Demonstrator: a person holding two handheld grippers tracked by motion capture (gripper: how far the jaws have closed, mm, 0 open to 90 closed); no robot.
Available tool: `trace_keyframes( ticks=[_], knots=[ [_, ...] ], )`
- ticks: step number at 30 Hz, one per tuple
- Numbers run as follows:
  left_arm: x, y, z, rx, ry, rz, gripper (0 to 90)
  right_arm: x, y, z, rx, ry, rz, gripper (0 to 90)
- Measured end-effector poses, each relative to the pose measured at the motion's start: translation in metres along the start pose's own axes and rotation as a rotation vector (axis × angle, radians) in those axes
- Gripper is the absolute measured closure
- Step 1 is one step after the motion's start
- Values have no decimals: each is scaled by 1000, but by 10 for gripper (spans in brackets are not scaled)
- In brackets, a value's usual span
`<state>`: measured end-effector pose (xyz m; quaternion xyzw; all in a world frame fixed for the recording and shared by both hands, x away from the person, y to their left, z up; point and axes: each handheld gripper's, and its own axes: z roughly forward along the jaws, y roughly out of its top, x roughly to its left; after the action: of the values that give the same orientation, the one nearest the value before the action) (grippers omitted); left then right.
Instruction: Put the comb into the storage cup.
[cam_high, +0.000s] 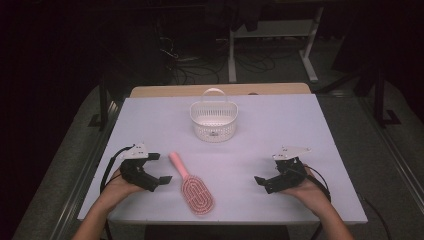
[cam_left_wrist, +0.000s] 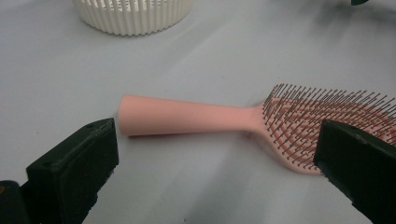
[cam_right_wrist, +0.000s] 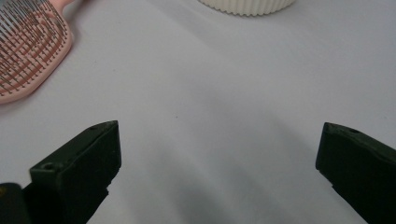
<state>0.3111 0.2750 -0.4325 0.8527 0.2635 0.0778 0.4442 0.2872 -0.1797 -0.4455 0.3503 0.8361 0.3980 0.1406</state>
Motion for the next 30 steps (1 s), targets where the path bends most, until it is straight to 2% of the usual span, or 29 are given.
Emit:
trace_keyframes(
  ticks=[12, 30],
  knots=[
    [2, 4, 1, -3, 4, -11, 3, -1, 0, -1, -12, 5, 16, 0],
    [10, 18, -6, -57, 19, -28, 148, -2, 2, -2, -18, 6, 22, 0]
  ],
)
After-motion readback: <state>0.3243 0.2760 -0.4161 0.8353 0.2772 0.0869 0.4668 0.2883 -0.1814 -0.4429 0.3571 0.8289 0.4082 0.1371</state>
